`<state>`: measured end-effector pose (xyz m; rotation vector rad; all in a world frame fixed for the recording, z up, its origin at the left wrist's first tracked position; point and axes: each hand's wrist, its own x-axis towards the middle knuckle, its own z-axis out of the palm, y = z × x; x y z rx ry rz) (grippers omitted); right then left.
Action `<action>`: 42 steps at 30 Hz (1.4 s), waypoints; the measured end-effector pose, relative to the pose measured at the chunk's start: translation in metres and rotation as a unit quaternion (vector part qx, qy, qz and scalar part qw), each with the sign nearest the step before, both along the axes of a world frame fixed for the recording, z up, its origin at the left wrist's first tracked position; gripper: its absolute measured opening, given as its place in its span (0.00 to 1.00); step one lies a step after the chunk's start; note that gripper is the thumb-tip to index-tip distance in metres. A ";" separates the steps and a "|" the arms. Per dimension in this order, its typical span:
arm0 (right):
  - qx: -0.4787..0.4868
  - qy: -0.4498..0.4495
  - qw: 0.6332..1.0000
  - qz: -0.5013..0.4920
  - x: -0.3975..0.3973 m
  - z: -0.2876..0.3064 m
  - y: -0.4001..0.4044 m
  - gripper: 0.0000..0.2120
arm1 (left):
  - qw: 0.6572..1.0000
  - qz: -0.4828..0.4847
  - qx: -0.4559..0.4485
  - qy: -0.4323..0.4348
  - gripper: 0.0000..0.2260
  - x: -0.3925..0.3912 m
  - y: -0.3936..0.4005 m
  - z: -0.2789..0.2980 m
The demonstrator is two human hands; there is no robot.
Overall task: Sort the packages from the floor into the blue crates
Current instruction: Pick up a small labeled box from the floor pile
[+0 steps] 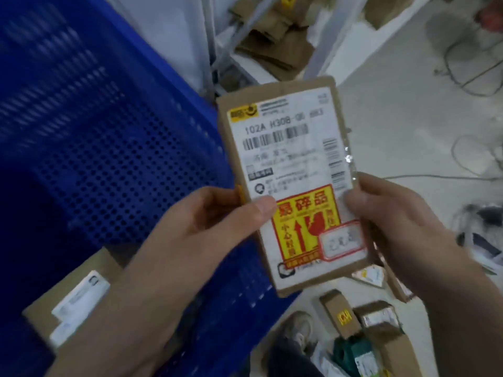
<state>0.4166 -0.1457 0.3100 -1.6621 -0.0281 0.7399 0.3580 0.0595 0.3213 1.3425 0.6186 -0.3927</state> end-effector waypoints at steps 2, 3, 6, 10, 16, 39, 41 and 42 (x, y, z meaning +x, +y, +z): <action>-0.017 0.022 0.995 0.096 0.009 -0.001 0.036 0.16 | 0.999 0.007 0.030 0.014 0.25 -0.011 0.036 -0.011; -0.028 0.036 0.989 0.140 0.011 -0.003 0.051 0.15 | 0.999 0.017 0.033 0.021 0.24 -0.017 0.050 -0.017; -0.087 0.059 0.968 0.228 0.014 -0.026 0.092 0.13 | 0.997 0.044 0.022 0.061 0.18 -0.032 0.077 -0.046; -0.198 0.076 0.923 0.320 0.018 -0.081 0.135 0.08 | 0.989 0.055 -0.008 0.136 0.05 -0.040 0.083 -0.114; -0.394 0.041 0.820 0.413 0.048 -0.154 0.161 0.14 | 0.958 0.120 -0.092 0.243 0.11 -0.019 0.051 -0.203; -0.624 -0.077 0.650 0.427 0.003 -0.257 0.128 0.17 | 0.930 0.200 -0.105 0.290 0.19 -0.011 -0.015 -0.304; -0.620 -0.075 0.653 0.429 0.003 -0.258 0.126 0.18 | 0.933 0.174 -0.103 0.299 0.19 -0.011 -0.016 -0.305; -0.618 -0.066 0.661 0.420 0.003 -0.259 0.126 0.19 | 0.932 0.161 -0.098 0.309 0.18 -0.010 -0.016 -0.303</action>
